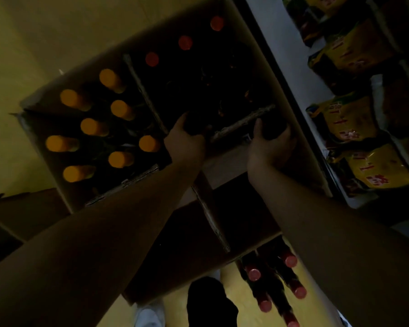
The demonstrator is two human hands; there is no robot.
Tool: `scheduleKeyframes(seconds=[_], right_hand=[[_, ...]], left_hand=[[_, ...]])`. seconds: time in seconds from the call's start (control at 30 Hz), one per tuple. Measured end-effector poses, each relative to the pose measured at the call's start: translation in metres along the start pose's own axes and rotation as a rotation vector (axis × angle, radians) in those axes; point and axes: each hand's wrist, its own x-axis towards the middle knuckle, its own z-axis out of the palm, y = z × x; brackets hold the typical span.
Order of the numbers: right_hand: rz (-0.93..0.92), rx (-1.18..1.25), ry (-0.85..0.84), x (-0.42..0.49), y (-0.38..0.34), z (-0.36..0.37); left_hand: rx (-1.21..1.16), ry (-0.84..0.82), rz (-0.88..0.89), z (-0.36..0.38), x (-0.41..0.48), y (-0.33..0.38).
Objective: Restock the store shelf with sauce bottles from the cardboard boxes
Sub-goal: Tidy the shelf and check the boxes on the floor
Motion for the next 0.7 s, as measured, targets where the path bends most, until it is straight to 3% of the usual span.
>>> scheduleKeyframes(seconds=[0.17,0.37,0.5,0.7], right_hand=[[-0.040,0.023,0.044,-0.002,0.003,0.001],[-0.324,0.148,0.003,-0.023,0.011,-0.025],[-0.369,0.264,0.030,-0.050,-0.016,-0.059],[-0.470,0.347,-0.058,-0.110,-0.076,-0.134]], left_hand=[[0.011,0.054,0.032,0.010,0.004,0.005],[-0.018,-0.032,0.059,-0.003,-0.007,0.017],[-0.045,-0.059,0.134,-0.022,-0.035,0.044],[-0.090,-0.131,0.224,-0.084,-0.109,0.115]])
